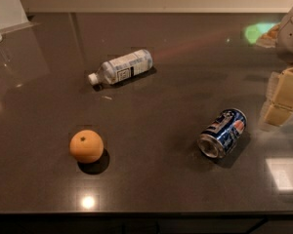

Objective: Place pepsi can upright

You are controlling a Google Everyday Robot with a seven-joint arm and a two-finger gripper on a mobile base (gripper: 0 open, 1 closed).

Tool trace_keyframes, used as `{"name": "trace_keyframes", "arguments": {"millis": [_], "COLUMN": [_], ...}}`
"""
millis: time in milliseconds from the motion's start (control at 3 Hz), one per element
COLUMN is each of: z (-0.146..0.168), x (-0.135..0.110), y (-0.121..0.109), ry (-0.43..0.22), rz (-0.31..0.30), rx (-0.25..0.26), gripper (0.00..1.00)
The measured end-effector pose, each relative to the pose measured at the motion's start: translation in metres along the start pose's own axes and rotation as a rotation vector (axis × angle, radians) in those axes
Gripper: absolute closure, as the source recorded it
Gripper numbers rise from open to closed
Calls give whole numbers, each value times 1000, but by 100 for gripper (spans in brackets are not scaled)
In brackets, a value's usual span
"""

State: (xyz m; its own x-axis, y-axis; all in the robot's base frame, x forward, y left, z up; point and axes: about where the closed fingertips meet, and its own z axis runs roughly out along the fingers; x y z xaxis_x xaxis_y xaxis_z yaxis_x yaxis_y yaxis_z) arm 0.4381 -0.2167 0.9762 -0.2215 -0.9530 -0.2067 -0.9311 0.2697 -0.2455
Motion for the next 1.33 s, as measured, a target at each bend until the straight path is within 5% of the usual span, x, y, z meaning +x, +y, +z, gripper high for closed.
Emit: {"name": "trace_keyframes", "arguments": {"millis": [667, 1333], "z": [1, 23], "x": [-1, 4], "y": [-2, 0], "ry": [4, -7], "rz": [-50, -272], "rx": [-5, -109], "gripper": [0, 0]}}
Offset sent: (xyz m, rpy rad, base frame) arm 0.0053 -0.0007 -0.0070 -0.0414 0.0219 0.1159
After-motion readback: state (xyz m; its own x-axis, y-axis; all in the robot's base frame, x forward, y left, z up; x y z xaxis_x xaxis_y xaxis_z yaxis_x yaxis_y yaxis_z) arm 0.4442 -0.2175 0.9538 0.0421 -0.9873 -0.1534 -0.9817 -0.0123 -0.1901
